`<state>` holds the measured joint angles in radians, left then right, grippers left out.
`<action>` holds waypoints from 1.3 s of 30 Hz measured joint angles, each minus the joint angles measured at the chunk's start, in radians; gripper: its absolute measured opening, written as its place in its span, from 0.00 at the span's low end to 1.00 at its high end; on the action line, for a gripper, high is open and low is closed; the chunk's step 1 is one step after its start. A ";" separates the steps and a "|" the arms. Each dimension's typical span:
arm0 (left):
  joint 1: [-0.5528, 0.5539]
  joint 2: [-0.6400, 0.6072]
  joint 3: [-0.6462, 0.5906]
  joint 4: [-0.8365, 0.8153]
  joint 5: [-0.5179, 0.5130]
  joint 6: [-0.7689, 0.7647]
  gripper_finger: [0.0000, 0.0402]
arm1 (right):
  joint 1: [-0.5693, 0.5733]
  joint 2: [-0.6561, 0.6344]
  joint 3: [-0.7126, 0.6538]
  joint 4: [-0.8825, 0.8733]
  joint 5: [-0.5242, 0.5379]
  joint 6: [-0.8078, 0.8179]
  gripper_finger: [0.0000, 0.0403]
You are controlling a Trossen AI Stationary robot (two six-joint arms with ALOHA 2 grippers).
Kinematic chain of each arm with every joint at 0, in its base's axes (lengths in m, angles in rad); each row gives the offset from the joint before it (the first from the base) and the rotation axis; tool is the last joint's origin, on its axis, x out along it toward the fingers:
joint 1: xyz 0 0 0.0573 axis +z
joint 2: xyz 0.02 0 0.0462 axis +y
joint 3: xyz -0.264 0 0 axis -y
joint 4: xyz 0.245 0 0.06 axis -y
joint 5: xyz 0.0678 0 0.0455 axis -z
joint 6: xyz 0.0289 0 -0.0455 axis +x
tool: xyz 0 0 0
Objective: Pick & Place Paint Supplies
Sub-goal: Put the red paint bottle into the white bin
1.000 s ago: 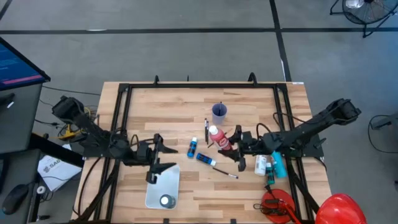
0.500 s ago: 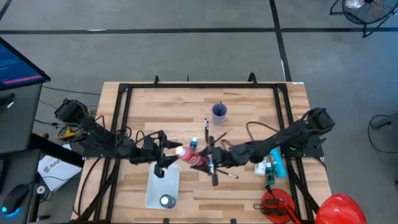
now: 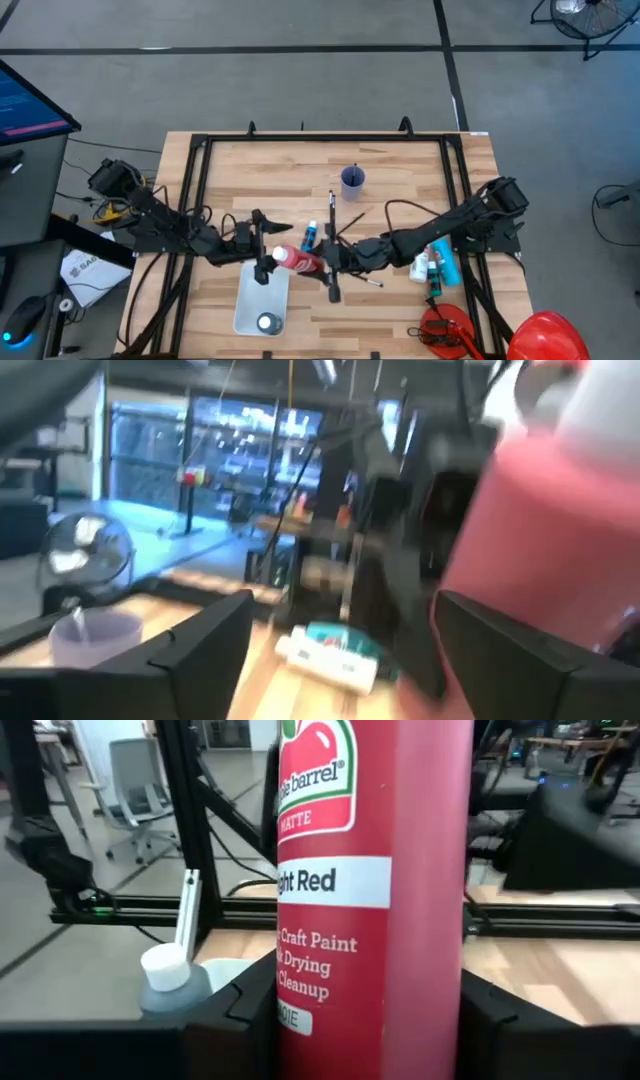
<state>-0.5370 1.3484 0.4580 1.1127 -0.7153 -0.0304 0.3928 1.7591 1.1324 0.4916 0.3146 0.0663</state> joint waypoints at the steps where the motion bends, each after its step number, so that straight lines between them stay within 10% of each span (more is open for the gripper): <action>1: -0.001 0.000 0.000 -0.025 -0.007 -0.001 0.80 | 0.007 -0.016 0.000 -0.011 0.002 -0.007 0.41; 13: -0.012 -0.004 0.000 0.045 0.307 0.078 0.86 | 0.047 -0.080 0.001 -0.122 0.054 -0.046 0.44; 39: -0.012 -0.005 -0.001 -0.019 0.227 0.075 0.82 | -0.021 -0.003 0.002 -0.175 -0.010 0.110 0.46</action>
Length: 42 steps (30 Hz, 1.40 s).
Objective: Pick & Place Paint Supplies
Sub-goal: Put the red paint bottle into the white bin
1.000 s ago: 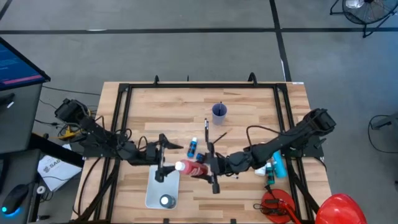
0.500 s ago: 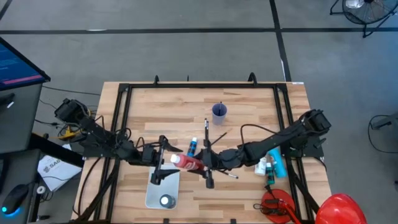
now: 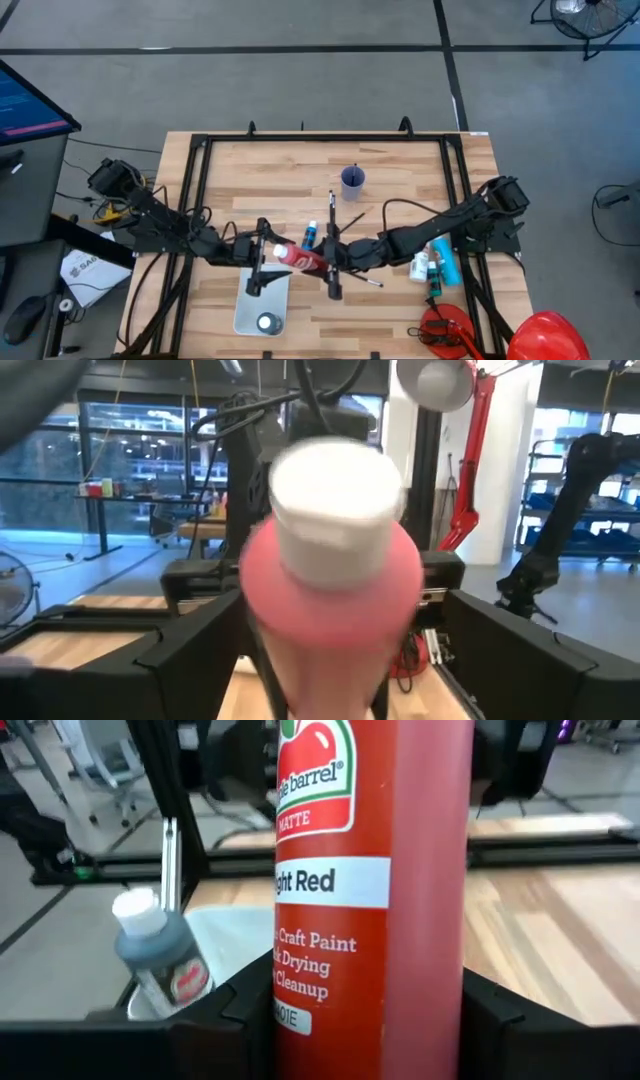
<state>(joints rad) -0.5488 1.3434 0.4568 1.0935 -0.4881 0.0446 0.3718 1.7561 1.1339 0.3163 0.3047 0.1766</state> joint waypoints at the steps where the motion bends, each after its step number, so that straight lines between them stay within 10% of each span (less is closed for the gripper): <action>1: 0.000 0.000 0.000 -0.011 -0.008 -0.002 0.81 | -0.002 0.001 0.000 -0.010 -0.002 0.001 0.46; 19: -0.002 -0.142 0.007 -0.355 0.016 -0.130 0.73 | -0.008 0.000 0.000 -0.069 -0.021 0.028 0.44; 42: 0.163 -0.237 0.245 -0.946 0.395 -0.330 0.73 | -0.009 -0.001 0.000 -0.094 -0.072 0.051 0.45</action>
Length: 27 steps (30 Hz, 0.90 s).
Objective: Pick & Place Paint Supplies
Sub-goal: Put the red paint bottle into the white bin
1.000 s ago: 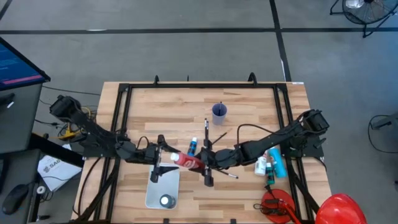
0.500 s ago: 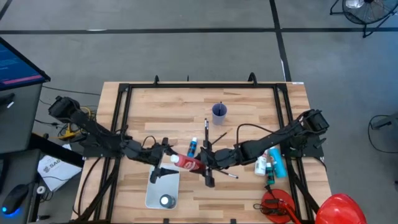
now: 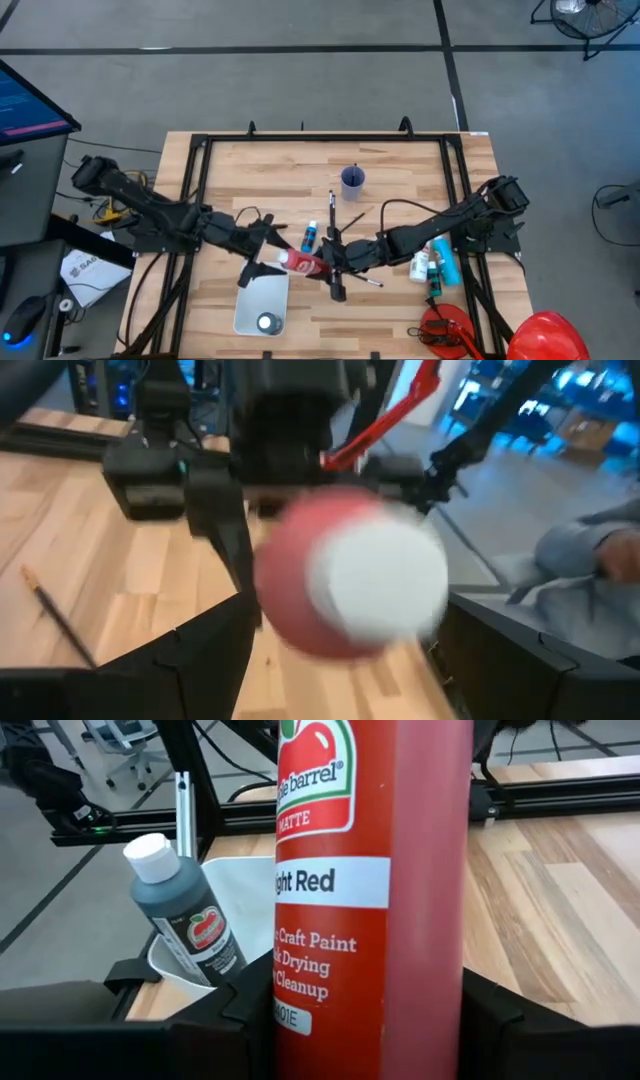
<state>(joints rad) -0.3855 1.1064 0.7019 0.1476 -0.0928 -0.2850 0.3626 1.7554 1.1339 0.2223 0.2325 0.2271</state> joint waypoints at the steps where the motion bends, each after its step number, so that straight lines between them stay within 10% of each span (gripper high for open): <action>1: 0.007 0.003 0.008 -0.004 0.007 -0.006 0.73 | -0.002 0.000 0.000 -0.002 0.000 0.000 0.45; 15: -0.045 0.129 0.005 0.138 -0.120 0.071 0.73 | 0.004 0.000 -0.006 0.107 0.001 -0.072 0.44; 27: -0.085 0.087 0.005 0.229 -0.171 0.131 0.73 | -0.023 0.037 -0.333 0.955 0.007 -0.079 0.45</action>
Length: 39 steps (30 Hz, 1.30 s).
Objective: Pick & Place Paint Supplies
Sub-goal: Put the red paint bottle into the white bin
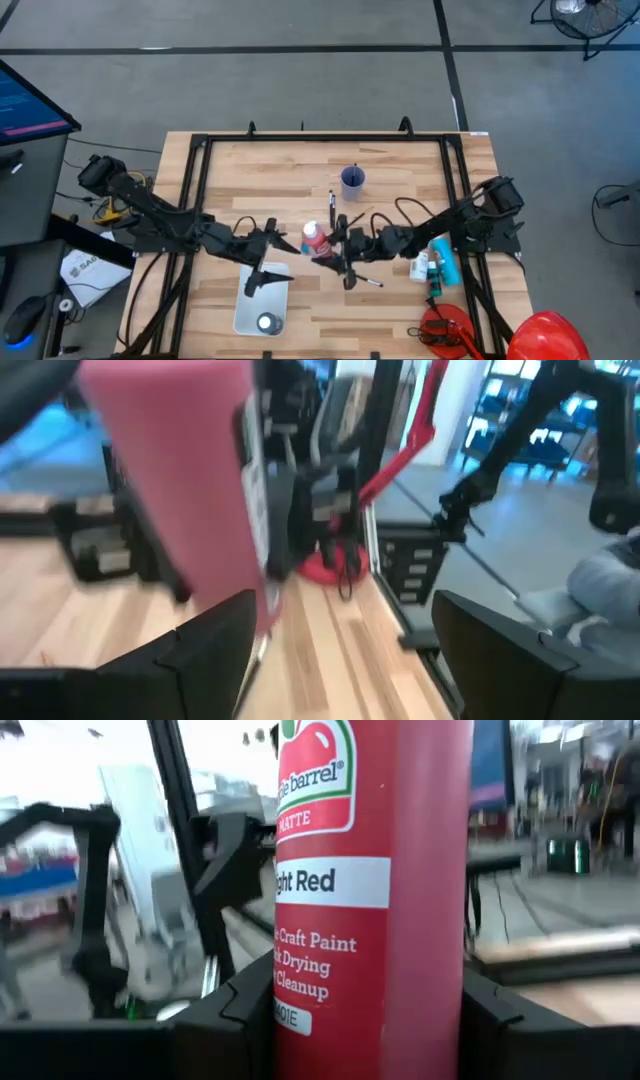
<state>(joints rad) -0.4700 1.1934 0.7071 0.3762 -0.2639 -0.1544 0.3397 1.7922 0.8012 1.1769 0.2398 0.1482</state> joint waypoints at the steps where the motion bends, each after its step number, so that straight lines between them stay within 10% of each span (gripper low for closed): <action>1: 0.003 0.000 0.000 0.026 -0.001 0.016 0.73 | 0.000 0.013 -0.010 0.027 0.000 -0.005 0.45; 22: 0.152 -0.063 0.268 -0.635 0.126 -0.204 0.73 | -0.002 0.187 0.133 0.034 -0.028 0.002 0.46; 39: 0.163 0.080 0.336 -0.616 0.175 -0.191 0.73 | -0.007 0.186 0.133 0.027 -0.032 0.000 0.46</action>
<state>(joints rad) -0.3067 1.2737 1.0431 -0.2399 -0.0891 -0.3454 0.3332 1.9781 0.9342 1.2041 0.2081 0.1479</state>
